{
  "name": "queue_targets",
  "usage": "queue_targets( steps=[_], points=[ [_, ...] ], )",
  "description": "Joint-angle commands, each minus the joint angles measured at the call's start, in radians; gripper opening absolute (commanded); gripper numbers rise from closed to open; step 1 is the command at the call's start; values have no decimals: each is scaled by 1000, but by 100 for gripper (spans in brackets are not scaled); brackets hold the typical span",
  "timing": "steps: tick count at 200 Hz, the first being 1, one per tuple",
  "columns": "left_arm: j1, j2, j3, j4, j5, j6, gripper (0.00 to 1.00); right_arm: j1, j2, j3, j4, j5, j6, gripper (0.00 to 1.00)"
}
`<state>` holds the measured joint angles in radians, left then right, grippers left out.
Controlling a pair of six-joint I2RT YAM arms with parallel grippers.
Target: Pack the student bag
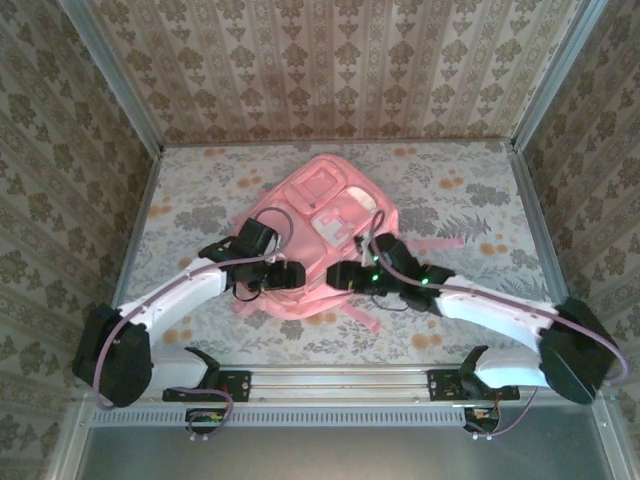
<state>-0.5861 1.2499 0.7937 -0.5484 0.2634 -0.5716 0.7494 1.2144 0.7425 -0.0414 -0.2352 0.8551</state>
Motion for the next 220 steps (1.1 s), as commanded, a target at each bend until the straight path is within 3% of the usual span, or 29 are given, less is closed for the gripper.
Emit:
queue_targets(
  steps=[1, 33, 107, 160, 220],
  points=[
    [37, -72, 30, -48, -49, 21, 80, -105, -55, 96, -343, 167, -151, 65],
    [42, -133, 13, -91, -58, 30, 80, -180, -5, 250, -453, 279, -284, 66],
    [109, -287, -86, -108, -83, -64, 81, -79, 508, 775, -675, 98, -568, 64],
    [249, -432, -162, -119, -41, -95, 80, -10, 768, 1034, -712, -31, -574, 59],
    [293, -500, -170, -122, -36, -84, 79, 29, 902, 1099, -629, -259, -509, 44]
  ],
)
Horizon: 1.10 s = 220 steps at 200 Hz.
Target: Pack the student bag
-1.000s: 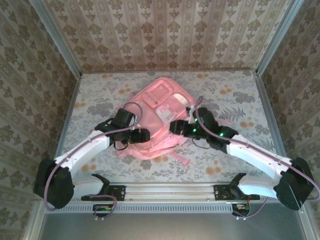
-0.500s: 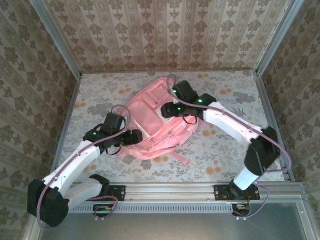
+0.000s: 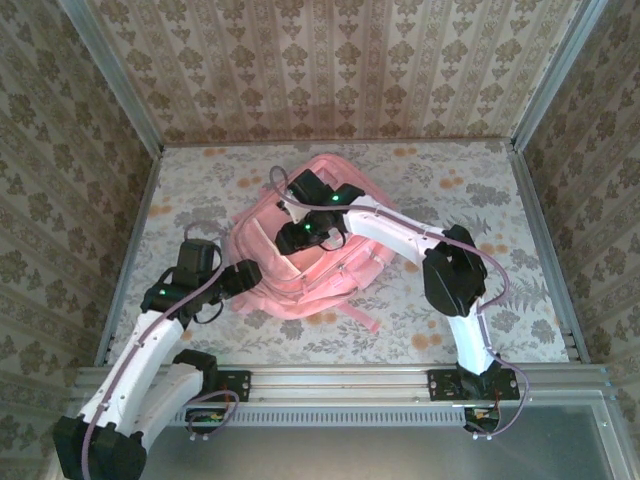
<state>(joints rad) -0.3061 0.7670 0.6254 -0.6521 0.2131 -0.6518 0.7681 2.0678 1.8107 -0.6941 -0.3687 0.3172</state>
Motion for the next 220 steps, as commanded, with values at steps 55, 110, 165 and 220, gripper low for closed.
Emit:
queue_targets(
  steps=[55, 110, 165, 220],
  points=[
    [18, -20, 16, -8, 27, 26, 78, 24, 150, 70, 122, -278, 132, 19],
    [-106, 51, 22, 102, 75, 71, 73, -97, 76, -55, 404, -110, 436, 0],
    [-314, 274, 64, 220, 30, 80, 72, -182, -18, -207, 647, 82, 792, 0],
    [-391, 448, 126, 297, 42, 94, 71, -167, -28, -125, 465, 152, 672, 53]
  ],
)
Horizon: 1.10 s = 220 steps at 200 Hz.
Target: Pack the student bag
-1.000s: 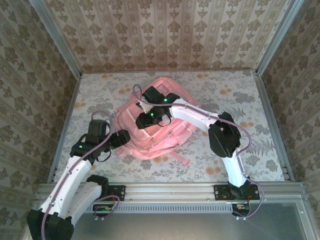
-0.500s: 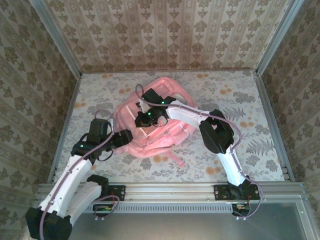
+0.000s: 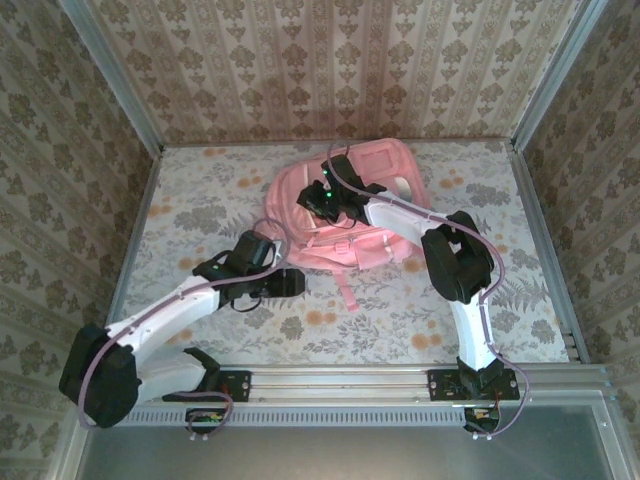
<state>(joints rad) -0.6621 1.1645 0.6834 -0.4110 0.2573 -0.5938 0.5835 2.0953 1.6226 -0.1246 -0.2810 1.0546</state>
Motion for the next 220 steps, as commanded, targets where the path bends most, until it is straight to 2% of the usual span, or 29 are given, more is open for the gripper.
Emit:
queue_targets(
  steps=[1, 20, 43, 60, 76, 90, 113, 144, 181, 197, 220],
  points=[
    [-38, 54, 70, 56, -2, 37, 71, 18, -58, 65, -115, 69, -74, 54],
    [-70, 105, 99, 68, -9, 44, 70, 17, -152, 40, -238, 188, -197, 62],
    [-90, 161, 124, 98, 1, 36, 68, 0, -305, -58, -309, 279, -274, 66],
    [-101, 200, 144, 125, 10, 19, 66, -10, -452, -193, -311, 365, -286, 65],
    [-102, 232, 152, 167, 32, -11, 64, -38, -598, -373, -255, 387, -223, 59],
    [-101, 259, 157, 202, 42, -37, 62, -83, -713, -541, -194, 345, -127, 54],
    [-100, 295, 158, 253, 57, -75, 59, -132, -839, -792, -44, 253, 47, 54],
    [-98, 327, 168, 284, 68, -96, 57, -137, -821, -960, 161, 149, 209, 61],
    [-89, 325, 162, 296, 66, -117, 54, -134, -721, -1001, 282, 132, 272, 62],
    [-89, 325, 162, 298, 66, -120, 53, -140, -659, -999, 327, 138, 271, 56],
    [-90, 340, 176, 300, 71, -112, 52, -155, -594, -981, 367, 126, 271, 32]
  ],
)
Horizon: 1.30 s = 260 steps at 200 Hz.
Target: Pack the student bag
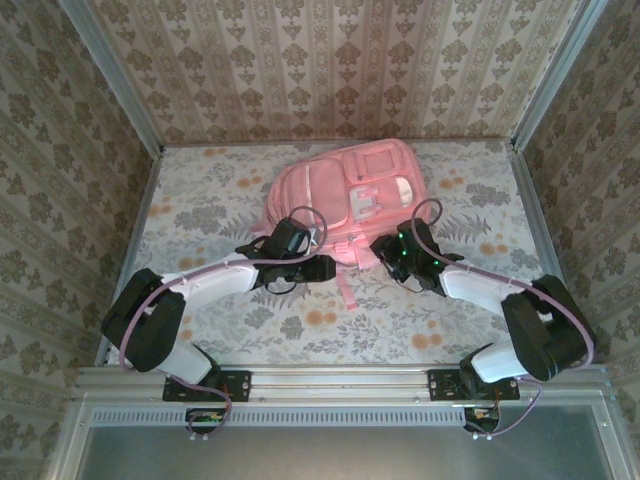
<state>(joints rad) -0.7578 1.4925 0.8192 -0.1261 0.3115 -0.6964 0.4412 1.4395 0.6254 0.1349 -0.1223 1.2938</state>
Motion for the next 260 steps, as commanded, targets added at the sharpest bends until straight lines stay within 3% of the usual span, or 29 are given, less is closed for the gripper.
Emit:
queue_targets(
  steps=[1, 28, 89, 121, 152, 260],
  points=[
    [6, 13, 41, 14, 17, -8, 52, -13, 63, 18, 107, -32, 32, 31],
    [3, 62, 90, -6, 31, 51, 53, -28, 86, 24, 133, -60, 28, 0],
    [3, 145, 193, -60, 25, 272, 57, -66, -23, 35, 75, -156, 2, 0],
    [-12, 216, 234, -30, 57, 309, 50, -77, -29, 36, 56, -214, 3, 0],
    [-29, 286, 271, -7, 81, 288, 43, -86, -3, 18, 106, -264, 28, 0],
    [-42, 404, 323, 73, 110, 222, 49, -88, 26, 2, 195, -324, 73, 0]
  ],
)
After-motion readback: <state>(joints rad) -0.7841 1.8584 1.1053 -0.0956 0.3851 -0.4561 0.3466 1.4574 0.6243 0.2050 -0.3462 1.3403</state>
